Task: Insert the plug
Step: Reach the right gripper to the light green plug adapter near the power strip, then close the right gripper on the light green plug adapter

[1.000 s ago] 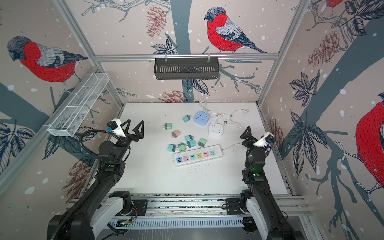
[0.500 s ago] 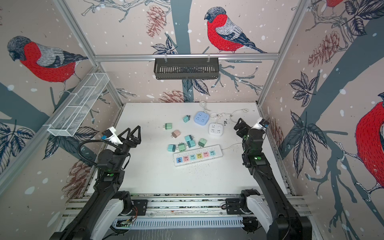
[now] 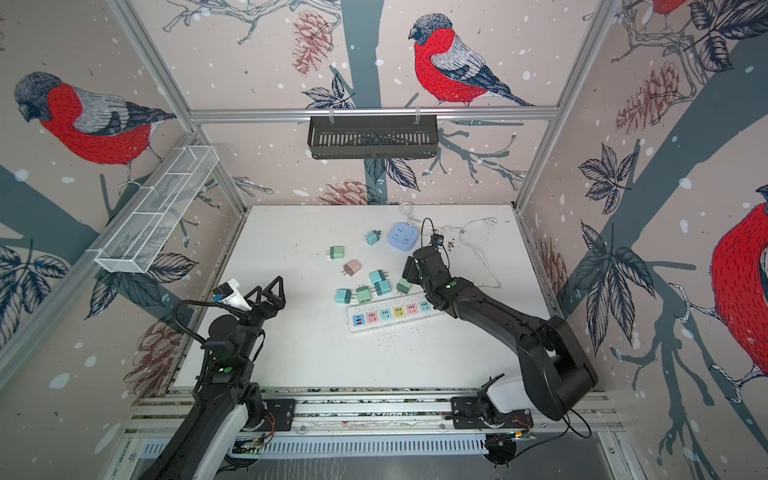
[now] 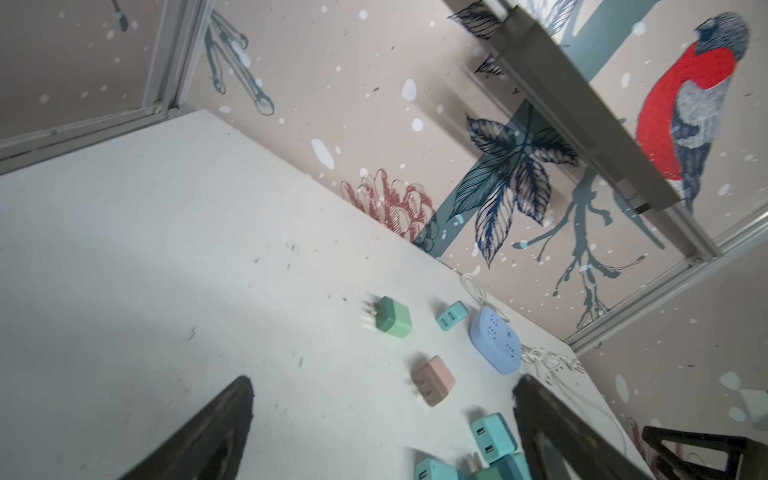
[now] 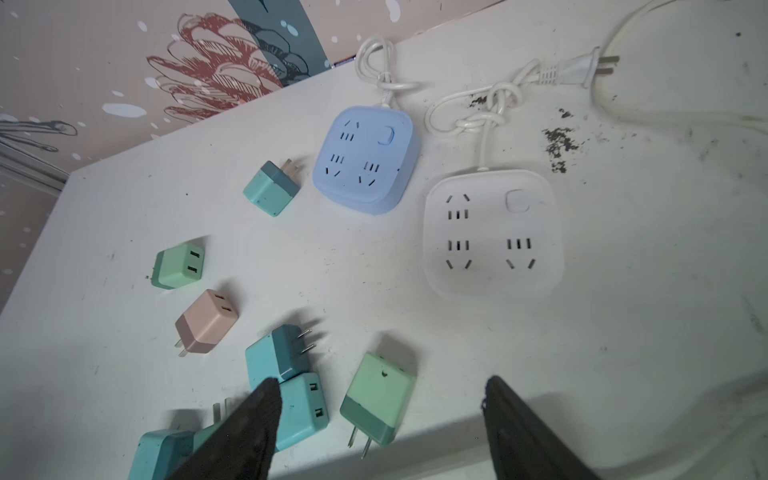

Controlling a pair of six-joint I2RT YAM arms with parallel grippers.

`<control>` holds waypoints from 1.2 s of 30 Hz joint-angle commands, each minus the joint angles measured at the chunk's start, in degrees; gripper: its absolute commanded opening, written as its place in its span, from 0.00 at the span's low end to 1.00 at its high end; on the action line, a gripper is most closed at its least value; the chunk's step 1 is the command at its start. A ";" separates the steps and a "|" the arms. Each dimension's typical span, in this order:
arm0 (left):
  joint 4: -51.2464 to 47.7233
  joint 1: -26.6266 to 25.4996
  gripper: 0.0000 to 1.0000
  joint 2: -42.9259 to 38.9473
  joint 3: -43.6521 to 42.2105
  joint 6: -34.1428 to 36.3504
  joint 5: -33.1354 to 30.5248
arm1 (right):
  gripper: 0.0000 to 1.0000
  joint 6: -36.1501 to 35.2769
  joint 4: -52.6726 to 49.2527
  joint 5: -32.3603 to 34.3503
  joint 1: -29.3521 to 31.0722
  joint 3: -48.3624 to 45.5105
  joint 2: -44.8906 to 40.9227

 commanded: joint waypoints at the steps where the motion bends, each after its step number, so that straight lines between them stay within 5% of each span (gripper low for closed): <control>1: 3.26 0.09 0.97 1.09 -2.14 2.47 -6.13 | 0.76 0.19 -3.21 0.01 0.85 3.39 5.17; 3: 5.47 0.06 0.97 3.22 -3.64 0.87 -9.31 | 0.75 0.88 -4.02 -0.17 0.89 4.68 7.86; 11: 10.91 -0.02 0.97 9.88 -3.13 1.77 -3.87 | 0.74 3.63 -2.60 -1.32 2.18 6.08 14.29; 36: 9.14 0.02 0.97 1.61 -6.31 0.54 -6.60 | 0.69 2.57 -9.90 3.43 5.18 16.19 25.39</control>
